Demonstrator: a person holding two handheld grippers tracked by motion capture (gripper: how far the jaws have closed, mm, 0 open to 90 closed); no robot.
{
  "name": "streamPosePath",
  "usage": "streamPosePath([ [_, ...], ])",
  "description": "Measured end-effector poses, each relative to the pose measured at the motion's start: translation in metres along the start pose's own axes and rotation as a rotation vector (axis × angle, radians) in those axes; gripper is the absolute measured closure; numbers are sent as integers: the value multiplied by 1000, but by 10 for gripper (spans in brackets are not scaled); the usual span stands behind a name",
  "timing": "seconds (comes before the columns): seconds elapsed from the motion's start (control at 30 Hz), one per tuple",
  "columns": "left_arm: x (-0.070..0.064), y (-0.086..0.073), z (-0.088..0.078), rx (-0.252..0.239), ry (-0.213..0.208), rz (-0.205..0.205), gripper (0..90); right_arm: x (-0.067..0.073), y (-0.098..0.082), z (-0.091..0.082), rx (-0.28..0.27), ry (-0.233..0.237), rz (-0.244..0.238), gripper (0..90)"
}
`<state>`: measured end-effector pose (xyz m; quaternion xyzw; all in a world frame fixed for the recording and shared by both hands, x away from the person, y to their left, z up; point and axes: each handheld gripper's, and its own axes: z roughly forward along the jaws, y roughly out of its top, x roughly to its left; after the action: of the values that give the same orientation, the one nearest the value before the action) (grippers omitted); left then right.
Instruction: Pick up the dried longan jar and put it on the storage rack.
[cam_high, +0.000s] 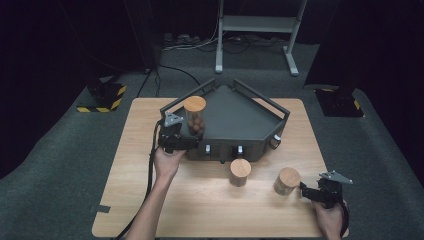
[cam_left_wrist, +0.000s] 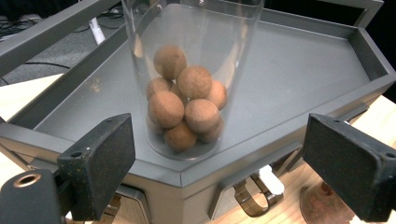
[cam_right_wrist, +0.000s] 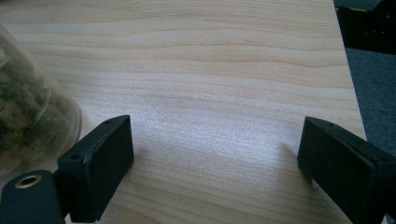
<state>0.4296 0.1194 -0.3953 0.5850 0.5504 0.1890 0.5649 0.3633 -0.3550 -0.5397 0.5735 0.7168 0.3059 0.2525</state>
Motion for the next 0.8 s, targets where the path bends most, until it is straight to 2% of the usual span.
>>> streamPosePath([
  [0.8,11,-24,-22,14,-7,-28,94,0,0,0,0,0,0,103],
])
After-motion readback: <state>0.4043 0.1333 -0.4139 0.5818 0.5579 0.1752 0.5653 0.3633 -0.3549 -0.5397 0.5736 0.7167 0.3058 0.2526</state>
